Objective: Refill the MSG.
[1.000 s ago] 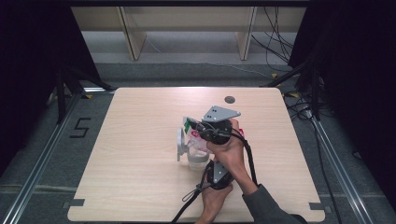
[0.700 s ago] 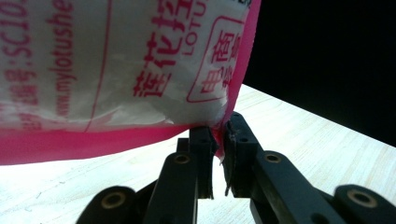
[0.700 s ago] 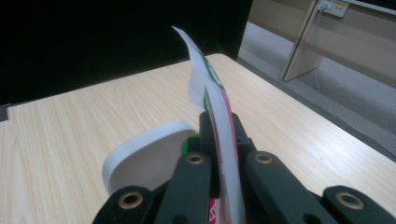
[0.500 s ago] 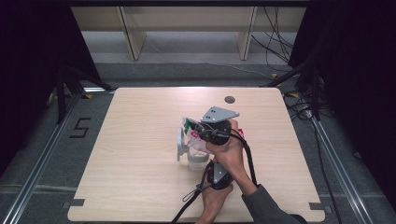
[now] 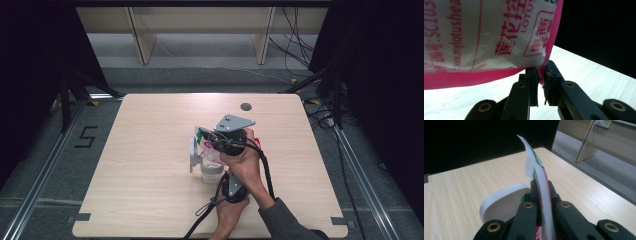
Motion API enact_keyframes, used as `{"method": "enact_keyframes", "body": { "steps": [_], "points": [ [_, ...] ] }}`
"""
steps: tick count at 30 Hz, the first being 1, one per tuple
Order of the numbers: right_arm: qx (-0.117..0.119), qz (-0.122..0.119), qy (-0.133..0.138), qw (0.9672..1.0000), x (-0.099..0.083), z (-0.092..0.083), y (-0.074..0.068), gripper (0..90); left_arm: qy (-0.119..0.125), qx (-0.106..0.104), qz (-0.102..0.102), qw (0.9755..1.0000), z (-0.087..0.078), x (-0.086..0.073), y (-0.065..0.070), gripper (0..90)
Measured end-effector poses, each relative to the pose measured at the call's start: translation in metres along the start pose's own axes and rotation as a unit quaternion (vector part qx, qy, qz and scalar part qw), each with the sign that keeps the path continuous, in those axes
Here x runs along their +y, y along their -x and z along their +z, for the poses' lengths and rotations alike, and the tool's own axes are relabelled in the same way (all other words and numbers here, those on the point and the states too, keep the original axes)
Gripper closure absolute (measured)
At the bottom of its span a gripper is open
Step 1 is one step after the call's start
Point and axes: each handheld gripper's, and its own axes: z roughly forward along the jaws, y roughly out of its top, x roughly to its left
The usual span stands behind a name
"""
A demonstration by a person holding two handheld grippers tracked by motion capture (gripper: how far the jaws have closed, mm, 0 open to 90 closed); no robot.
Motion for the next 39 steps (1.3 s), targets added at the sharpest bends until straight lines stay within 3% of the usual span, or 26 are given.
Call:
{"method": "enact_keyframes", "body": {
  "steps": [13, 17, 19, 20, 21, 22, 24, 26, 28, 36, 37, 38, 39],
  "points": [
    [0.003, 0.008, -0.006, 0.9999, 0.0008, -0.0016, -0.0010, 90.0, 0.000, -0.002, 0.000, 1.0000, 0.0004, 0.0006, -0.0008, 82.4],
    [-0.003, -0.004, 0.000, 1.0000, 0.0012, -0.0005, -0.0023, 90.0, 0.000, -0.003, 0.005, 1.0000, -0.0002, 0.0012, -0.0010, 82.4],
    [0.005, 0.000, -0.008, 1.0000, 0.0016, -0.0009, -0.0031, 90.0, -0.002, -0.005, 0.004, 1.0000, -0.0001, 0.0016, -0.0015, 82.4],
    [0.004, -0.002, -0.009, 0.9999, 0.0017, -0.0013, -0.0031, 90.0, 0.012, -0.004, -0.011, 0.9999, 0.0013, 0.0015, 0.0011, 82.3],
    [0.005, -0.002, -0.009, 1.0000, 0.0018, -0.0012, -0.0035, 90.0, 0.000, -0.004, 0.006, 1.0000, -0.0004, 0.0017, -0.0010, 82.3],
    [0.005, -0.002, -0.009, 0.9999, 0.0019, -0.0012, -0.0034, 90.0, 0.007, -0.004, -0.004, 1.0000, 0.0007, 0.0016, 0.0001, 82.3],
    [0.005, -0.002, -0.009, 0.9999, 0.0019, -0.0012, -0.0032, 90.0, -0.002, -0.005, 0.005, 1.0000, -0.0002, 0.0018, -0.0016, 82.3],
    [0.006, -0.001, -0.008, 0.9999, 0.0019, -0.0014, -0.0031, 90.0, 0.007, -0.006, -0.004, 0.9999, 0.0008, 0.0016, 0.0000, 82.2],
    [0.006, -0.001, -0.009, 0.9999, 0.0018, -0.0013, -0.0027, 90.0, -0.003, -0.006, 0.005, 1.0000, 0.0001, 0.0019, -0.0021, 82.2],
    [0.005, -0.002, -0.009, 0.9999, 0.0019, -0.0013, -0.0032, 90.0, -0.001, -0.008, 0.006, 0.9999, 0.0001, 0.0025, -0.0022, 82.2],
    [-0.002, -0.007, 0.001, 1.0000, 0.0021, -0.0007, -0.0034, 90.0, -0.002, -0.007, 0.006, 0.9999, 0.0000, 0.0025, -0.0027, 82.2],
    [0.004, -0.006, -0.006, 1.0000, 0.0023, -0.0014, -0.0032, 90.0, 0.011, -0.009, -0.011, 0.9998, 0.0018, 0.0024, -0.0006, 82.2],
    [0.007, -0.002, -0.008, 0.9999, 0.0022, -0.0012, -0.0037, 90.0, 0.010, -0.009, -0.010, 0.9999, 0.0017, 0.0026, -0.0008, 82.2]
  ]
}}
